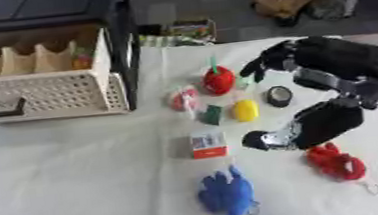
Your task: Pick up objects from table and place into drawer.
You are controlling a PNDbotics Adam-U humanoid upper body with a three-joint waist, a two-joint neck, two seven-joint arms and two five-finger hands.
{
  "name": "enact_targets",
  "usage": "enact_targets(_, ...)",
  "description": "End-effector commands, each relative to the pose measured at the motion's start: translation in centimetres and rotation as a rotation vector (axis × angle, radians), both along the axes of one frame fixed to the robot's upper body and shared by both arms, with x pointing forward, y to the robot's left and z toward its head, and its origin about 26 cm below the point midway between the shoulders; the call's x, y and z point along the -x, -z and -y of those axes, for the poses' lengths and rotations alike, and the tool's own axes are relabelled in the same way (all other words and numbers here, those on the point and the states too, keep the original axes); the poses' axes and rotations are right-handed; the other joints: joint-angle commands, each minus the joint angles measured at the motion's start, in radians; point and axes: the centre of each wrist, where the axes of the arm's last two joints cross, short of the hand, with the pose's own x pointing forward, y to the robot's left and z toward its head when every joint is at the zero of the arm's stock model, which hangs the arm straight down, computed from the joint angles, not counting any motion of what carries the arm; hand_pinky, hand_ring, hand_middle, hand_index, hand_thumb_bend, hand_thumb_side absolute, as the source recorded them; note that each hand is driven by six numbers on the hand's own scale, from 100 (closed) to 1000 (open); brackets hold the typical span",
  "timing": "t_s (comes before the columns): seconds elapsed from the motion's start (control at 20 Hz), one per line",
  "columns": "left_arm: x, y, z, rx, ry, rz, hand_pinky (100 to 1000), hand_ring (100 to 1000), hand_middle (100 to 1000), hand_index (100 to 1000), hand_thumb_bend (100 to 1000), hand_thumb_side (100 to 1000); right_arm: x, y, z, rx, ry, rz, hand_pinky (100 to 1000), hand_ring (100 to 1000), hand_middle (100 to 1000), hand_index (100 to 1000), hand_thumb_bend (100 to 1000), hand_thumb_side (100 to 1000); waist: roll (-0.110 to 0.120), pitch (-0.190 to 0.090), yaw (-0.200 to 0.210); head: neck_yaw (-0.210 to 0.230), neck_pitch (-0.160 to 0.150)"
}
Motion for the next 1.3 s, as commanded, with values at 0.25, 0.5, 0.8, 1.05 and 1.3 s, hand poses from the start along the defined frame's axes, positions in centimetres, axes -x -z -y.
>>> enact_targets(0.25, 0.2, -0.1, 0.1, -0.011, 0.017, -0.007, 595, 368, 516, 810, 100, 464, 0.2, 1.3, -0.9, 0.034, -0.021, -0.092, 901, 834, 704, 883, 552, 575, 0.001, -0.026, -0.001, 0.004, 0.011)
enact_targets(0.5, 0.2, 0.1, 0.2, -0.009, 0.024, -0.016, 596, 366, 515, 803, 100, 460, 0.3, 3.0, -1.8, 0.045, -0.032, -0.187, 898, 829, 694, 897, 540, 566, 0.003, -0.026, 0.002, 0.001, 0.012)
enact_targets(0.8, 0.2, 0.2, 0.4, -0.011, 0.035, -0.024, 598, 363, 513, 790, 100, 453, 0.5, 4.5, -2.8, 0.067, -0.033, -0.238, 893, 826, 688, 943, 531, 568, 0.003, -0.023, 0.006, -0.004, 0.013)
enact_targets(1.05, 0.2, 0.3, 0.4, -0.010, 0.041, -0.028, 599, 363, 513, 784, 100, 452, 0.6, 5.3, -3.4, 0.083, -0.037, -0.249, 892, 831, 726, 953, 532, 564, 0.001, -0.021, 0.007, -0.004, 0.010)
enact_targets(1.3, 0.2, 0.4, 0.5, -0.009, 0.047, -0.034, 599, 363, 512, 780, 100, 449, 0.8, 6.0, -4.2, 0.119, -0.044, -0.264, 892, 840, 733, 972, 547, 550, 0.000, -0.021, 0.009, -0.005, 0.007)
